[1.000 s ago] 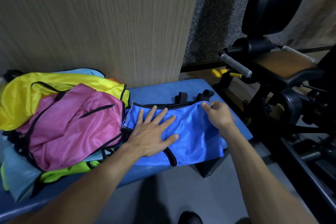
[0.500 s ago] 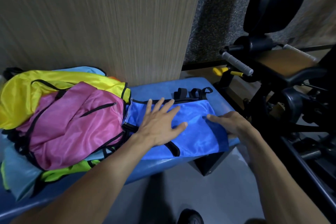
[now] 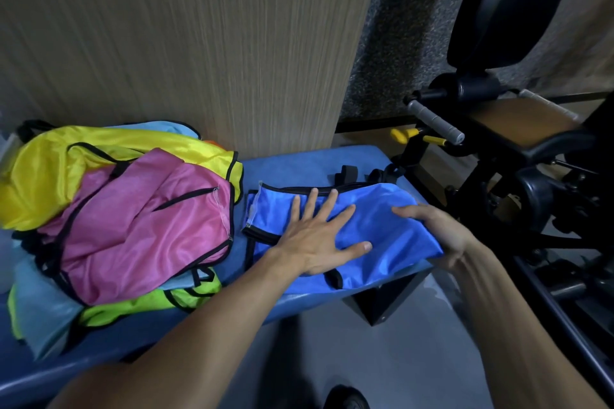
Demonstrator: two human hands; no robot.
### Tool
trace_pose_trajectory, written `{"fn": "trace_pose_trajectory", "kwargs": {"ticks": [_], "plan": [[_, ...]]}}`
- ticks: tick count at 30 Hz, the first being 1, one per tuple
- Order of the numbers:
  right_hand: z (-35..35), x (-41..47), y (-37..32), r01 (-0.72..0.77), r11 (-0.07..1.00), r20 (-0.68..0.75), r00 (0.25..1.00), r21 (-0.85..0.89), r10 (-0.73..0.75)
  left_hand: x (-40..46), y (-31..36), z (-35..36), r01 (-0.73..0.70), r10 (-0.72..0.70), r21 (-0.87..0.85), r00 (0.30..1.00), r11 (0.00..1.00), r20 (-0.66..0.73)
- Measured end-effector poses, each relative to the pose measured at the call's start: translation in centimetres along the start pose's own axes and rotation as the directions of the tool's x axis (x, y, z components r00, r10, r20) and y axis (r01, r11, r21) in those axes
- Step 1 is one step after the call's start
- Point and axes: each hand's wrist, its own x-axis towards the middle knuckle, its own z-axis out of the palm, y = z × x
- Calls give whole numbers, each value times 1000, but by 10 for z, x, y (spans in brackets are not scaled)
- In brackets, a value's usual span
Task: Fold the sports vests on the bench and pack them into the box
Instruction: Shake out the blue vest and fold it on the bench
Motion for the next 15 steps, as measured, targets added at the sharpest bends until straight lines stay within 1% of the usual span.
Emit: {"fn": "trace_pose_trajectory", "kwargs": {"ticks": [2,4,5,6,7,9,11,12,13,14,15], "plan": [[4,-4,-6,29,999,-31,999,28,-29,-2,0,-7,-51,50,-19,997,999,-54],[14,-3,-13,84,996,-108,991,-5,-85,-5,-9,-18,-97,75,-113,980,989,-184],[23,-1,-17,113,993,-138,983,-44,-118,-7,-16,-26,-113,54,-214,963,970,-264],[35,0,-21,139,983,-155,975,-120,-157,-9,-23,-36,-101,-16,-339,945,935,-326],[49,3,-23,162,963,-146,970,-216,-196,-12,-32,-45,-72,-116,-486,931,871,-345],[86,8,-25,215,890,-96,957,-403,-274,-19,-49,-64,-8,-280,-717,917,697,-282],[127,17,-20,294,815,-1,941,-499,-340,-27,-65,-77,52,-372,-851,912,523,-173],[145,23,-14,304,771,56,942,-559,-331,-32,-70,-81,80,-403,-902,909,424,-109],[161,30,-7,285,701,101,951,-653,-293,-36,-74,-82,106,-423,-940,905,323,-44],[175,36,-2,245,599,122,963,-762,-240,-39,-77,-80,132,-433,-960,901,247,12],[184,43,5,216,512,131,972,-831,-196,-42,-80,-76,154,-434,-969,899,191,57]]}}
